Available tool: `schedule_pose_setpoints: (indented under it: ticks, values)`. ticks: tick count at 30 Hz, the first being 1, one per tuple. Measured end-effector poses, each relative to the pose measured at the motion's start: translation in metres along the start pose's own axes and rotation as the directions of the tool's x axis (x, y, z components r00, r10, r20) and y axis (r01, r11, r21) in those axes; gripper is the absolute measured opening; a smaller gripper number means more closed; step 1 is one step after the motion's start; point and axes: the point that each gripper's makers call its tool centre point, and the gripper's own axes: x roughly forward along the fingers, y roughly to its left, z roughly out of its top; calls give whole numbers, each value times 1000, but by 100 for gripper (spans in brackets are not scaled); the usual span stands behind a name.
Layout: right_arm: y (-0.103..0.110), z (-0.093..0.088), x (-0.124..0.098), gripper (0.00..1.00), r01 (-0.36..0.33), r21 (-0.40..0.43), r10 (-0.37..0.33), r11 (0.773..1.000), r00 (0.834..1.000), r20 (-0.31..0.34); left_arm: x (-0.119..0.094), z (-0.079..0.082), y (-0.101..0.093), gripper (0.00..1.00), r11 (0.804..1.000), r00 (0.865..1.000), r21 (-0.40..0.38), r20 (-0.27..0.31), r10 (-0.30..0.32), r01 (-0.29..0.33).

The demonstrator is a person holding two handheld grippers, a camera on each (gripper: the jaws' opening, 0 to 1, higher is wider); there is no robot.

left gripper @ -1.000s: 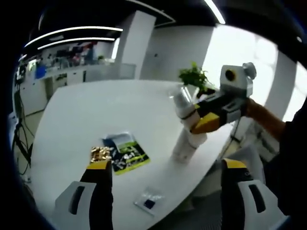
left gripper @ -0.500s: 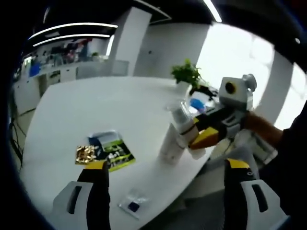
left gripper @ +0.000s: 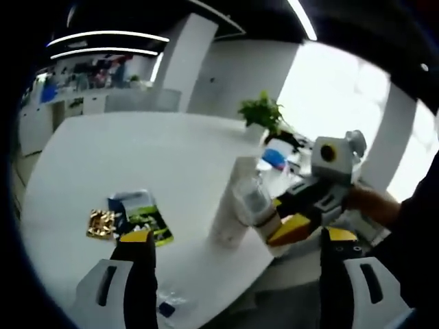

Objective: Arrange the skincare products in the storage area until every visible bottle or jar stands upright without overlapping.

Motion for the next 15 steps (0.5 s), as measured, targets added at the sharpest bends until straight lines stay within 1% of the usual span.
schedule_pose_setpoints:
  ticks: [1,5,7,10,12,15]
  values:
    - [0,-1,-1,18,-2,2,2,1000,1000,0,1,-1,-2,96,1000,1000,-11,-2,-4,4]
    - [-2,-2,-4,18,-13,3,12,1000,1000,5,6,-3,0,87,1000,1000,-24,2,1,-1]
    - [-2,-3,-6,18,-23,0,23,1000,1000,7,10,-4,-2,83,999,1000,-44,4,-8,9]
    - [-4,-4,-7,18,-34,-1,34,999,999,10,14,-2,-5,73,997,999,-77,25,-26,27]
    - [-3,-4,-8,18,-48,1,48,999,999,19,17,0,-8,65,994,998,-96,36,-50,53]
    - [-2,-5,-8,18,-68,7,68,998,997,26,22,2,-10,55,992,997,-103,45,-69,74]
